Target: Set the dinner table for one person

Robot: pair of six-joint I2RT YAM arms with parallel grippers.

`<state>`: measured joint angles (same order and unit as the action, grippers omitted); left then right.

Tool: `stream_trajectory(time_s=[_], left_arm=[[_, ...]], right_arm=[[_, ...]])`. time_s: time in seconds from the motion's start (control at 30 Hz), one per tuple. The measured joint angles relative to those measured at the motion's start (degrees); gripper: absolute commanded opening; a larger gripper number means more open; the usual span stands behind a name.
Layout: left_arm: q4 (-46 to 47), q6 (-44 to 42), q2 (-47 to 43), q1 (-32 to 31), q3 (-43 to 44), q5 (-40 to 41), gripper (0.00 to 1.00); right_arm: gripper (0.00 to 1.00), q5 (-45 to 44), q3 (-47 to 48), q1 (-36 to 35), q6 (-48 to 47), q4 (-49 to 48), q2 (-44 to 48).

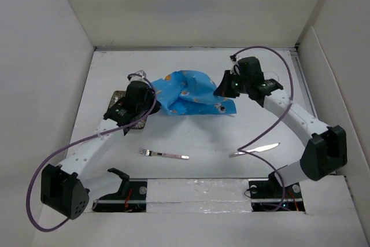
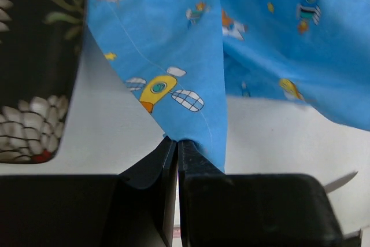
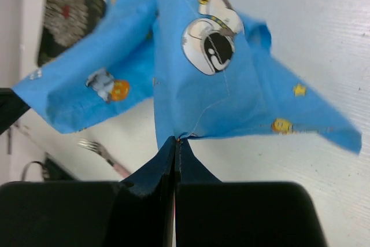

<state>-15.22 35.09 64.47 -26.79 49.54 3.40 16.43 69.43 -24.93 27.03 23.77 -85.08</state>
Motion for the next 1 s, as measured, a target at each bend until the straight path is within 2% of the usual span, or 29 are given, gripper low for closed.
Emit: stream_trajectory(time_s=[0.23,0.33,0.43,0.5,0.53,0.57,0.63,0.7,0.77,0.8,0.83,0.87,0.9,1.0], left_arm=[[-4.76,-2.71,-6.99,1.36,8.44,5.35,0.0],[-4.44,-3.13,-7.67,1.38,9.44,5.79,0.0],[-4.72,-3.08,-7.67,1.38,8.04,5.29,0.0],[-5.05,-3.02,-7.76,1.38,6.29,4.7,0.0],[-5.46,-2.93,-7.78,1.38,5.62,4.44,0.0],[-5.79,-2.84,-7.87,1.38,4.9,4.2,0.0],[-6.12,-2.62,-8.37,1.38,3.58,3.87,0.0],[-6.27,-2.23,-9.51,1.38,2.54,3.3,0.0],[-6.25,-1.84,-10.99,1.38,1.73,2.64,0.0],[-6.21,-1.64,-11.58,1.38,1.42,2.43,0.0],[-6.05,-1.53,-12.04,1.38,1.11,2.12,0.0],[-5.81,-1.44,-12.37,1.38,0.76,1.77,0.0],[-5.68,-1.4,-12.52,1.38,0.5,1.49,0.0],[-5.4,-1.42,-12.48,1.38,-0.39,0.74,0.0]], right_arm=[[0.0,0.81,6.29,3.41,2.97,2.73,6.82],[0.0,1.88,7.02,8.61,4.24,0.66,3.82],[0.01,1.03,7.06,12.96,5.05,-0.28,-3.13],[0.16,-0.79,7.08,14.6,5.38,0.31,-8.37],[0.38,-1.99,7.08,15.02,5.51,1.07,-10.4],[0.49,-3.23,6.82,15.3,5.73,1.73,-11.76],[0.59,-5.44,4.59,15.67,5.64,1.75,-11.45],[0.62,-7.98,0.76,15.93,5.53,2.1,-7.78],[0.58,-10.62,-3.82,16.17,5.51,2.45,-1.79],[0.49,-11.96,-5.97,16.35,5.49,2.67,1.4],[0.19,-13.35,-8.24,16.46,5.42,2.34,4.39],[0.07,-14.47,-10.67,16.79,5.35,1.92,7.1],[0.0,-15.21,-13.0,17.16,5.68,1.92,9.14],[0.0,-15.98,-19.85,18.69,6.51,2.16,10.67]])
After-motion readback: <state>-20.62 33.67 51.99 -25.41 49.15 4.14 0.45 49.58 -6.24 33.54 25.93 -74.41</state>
